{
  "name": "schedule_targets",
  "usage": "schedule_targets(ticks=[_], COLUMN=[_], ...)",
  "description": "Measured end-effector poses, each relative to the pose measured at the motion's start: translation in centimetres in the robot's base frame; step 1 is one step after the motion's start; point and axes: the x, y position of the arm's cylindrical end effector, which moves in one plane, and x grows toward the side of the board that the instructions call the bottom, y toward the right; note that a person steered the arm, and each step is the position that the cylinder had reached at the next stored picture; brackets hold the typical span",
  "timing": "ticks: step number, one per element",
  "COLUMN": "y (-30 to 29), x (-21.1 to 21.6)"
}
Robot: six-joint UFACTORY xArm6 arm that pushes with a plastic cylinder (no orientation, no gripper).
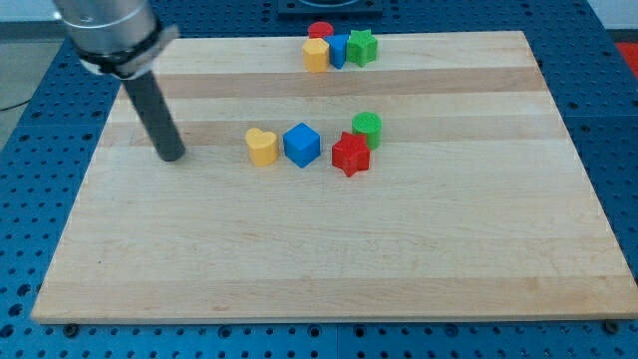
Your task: Push the blue cube and yellow heart into the left of the green circle
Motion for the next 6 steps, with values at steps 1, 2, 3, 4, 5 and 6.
schedule_targets(ticks=[1, 2, 3, 4, 5, 6], y=[5.3, 9.8, 12.7, 12.9, 11.4, 9.8], x=[-0.1, -0.4, -1.5, -3.1, -3.4, 0.9])
